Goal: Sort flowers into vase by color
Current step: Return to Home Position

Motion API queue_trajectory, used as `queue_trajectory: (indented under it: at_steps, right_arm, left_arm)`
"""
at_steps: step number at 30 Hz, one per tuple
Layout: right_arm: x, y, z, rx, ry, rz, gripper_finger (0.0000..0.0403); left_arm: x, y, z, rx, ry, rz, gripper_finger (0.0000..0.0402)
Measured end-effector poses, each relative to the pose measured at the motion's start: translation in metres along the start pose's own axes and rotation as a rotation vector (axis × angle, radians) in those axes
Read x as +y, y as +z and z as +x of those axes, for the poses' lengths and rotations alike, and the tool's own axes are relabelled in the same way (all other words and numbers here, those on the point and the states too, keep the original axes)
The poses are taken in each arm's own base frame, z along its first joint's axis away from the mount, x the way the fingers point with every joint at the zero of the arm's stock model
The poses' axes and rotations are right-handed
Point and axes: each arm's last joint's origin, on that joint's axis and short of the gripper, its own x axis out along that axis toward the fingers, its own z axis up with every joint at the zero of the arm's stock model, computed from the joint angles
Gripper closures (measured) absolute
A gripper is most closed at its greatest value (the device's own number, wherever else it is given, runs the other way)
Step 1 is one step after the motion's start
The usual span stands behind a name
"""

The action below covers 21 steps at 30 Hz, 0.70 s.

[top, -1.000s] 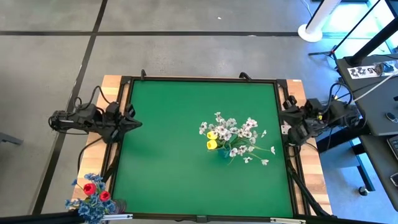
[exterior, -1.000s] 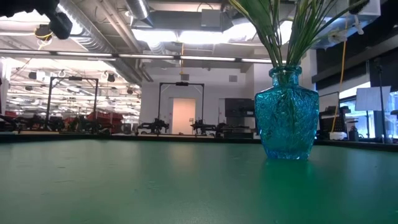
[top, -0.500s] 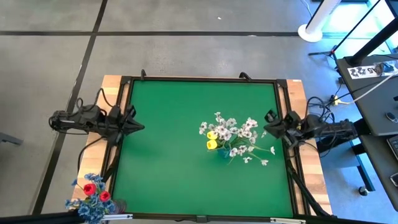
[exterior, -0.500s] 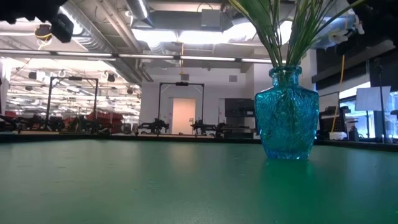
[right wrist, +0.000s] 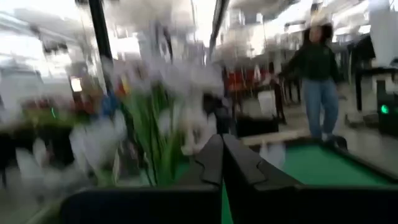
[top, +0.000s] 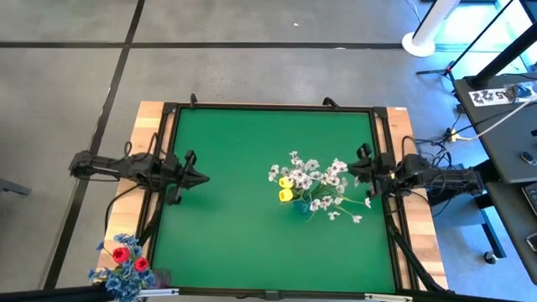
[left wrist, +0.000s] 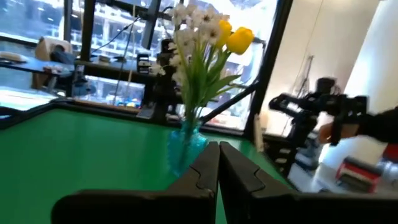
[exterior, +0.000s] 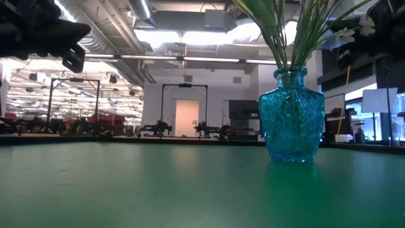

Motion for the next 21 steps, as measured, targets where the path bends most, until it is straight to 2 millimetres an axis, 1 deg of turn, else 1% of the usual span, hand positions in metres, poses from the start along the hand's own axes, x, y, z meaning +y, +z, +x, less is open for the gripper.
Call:
queue_trajectory:
  at_steps: [3, 8, 11, 15, 21]
  right_arm:
    - [-0.001, -0.008, 0.000, 0.085, -0.007, -0.037, 0.0395]
    - [-0.003, -0.017, -0.002, 0.179, -0.036, 0.045, 0.0395]
    - [-0.004, -0.026, -0.004, 0.270, -0.033, 0.050, 0.0395]
    - [-0.004, -0.028, -0.003, 0.295, -0.022, 0.053, 0.0395]
    - [-0.005, -0.028, -0.003, 0.293, -0.064, 0.050, 0.0395]
  left_arm:
    - [0.002, -0.001, 0.000, 0.007, 0.019, 0.045, 0.0396]
    - [0.006, 0.000, 0.000, 0.001, 0.063, 0.074, 0.0396]
    - [0.008, -0.002, 0.000, 0.021, 0.085, 0.075, 0.0396]
    - [0.009, -0.007, 0.000, 0.075, 0.098, 0.047, 0.0396]
    - [0.009, -0.007, 0.000, 0.075, 0.098, 0.050, 0.0396]
